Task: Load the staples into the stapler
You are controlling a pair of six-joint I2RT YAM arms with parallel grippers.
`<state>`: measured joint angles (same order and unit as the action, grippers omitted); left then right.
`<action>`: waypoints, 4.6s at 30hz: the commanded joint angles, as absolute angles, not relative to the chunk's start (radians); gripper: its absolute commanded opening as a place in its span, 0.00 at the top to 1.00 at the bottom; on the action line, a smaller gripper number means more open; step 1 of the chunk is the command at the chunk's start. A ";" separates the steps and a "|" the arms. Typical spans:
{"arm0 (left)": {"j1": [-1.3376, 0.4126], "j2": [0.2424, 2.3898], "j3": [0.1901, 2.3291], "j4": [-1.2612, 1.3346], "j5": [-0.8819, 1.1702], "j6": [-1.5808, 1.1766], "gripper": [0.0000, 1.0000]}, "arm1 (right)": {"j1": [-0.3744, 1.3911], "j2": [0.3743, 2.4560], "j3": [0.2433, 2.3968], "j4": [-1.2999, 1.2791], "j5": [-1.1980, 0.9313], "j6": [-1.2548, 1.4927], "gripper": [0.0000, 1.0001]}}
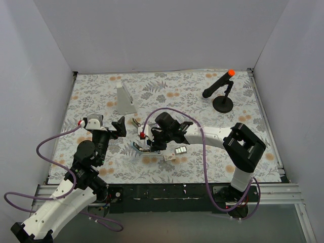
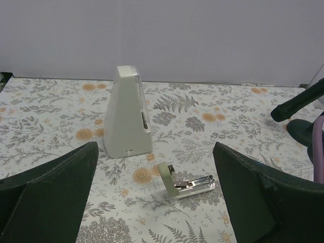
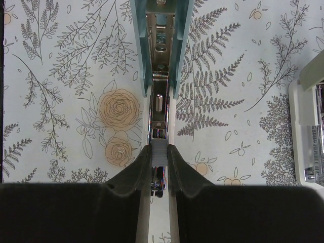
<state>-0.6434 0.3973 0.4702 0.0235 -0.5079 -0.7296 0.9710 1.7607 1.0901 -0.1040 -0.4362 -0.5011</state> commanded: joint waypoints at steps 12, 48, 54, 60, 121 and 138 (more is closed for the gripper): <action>-0.634 0.408 0.463 0.031 -0.494 -0.719 0.02 | 0.976 1.779 1.104 -0.110 -0.463 -0.523 0.92; -0.626 0.419 0.468 0.028 -0.480 -0.726 0.02 | 0.977 1.700 1.112 -0.110 -0.368 -0.341 0.99; -0.624 0.419 0.466 0.028 -0.479 -0.726 0.02 | 0.977 1.704 1.109 -0.120 -0.382 -0.324 0.99; -0.623 0.420 0.468 0.028 -0.477 -0.727 0.02 | 0.977 1.718 1.108 -0.126 -0.370 -0.318 0.99; -0.617 0.425 0.471 0.025 -0.466 -0.732 0.02 | 0.985 1.758 1.177 -0.248 -0.361 -0.262 0.99; -0.612 0.423 0.472 0.025 -0.460 -0.735 0.02 | 0.988 1.707 1.183 -0.244 -0.322 -0.190 0.99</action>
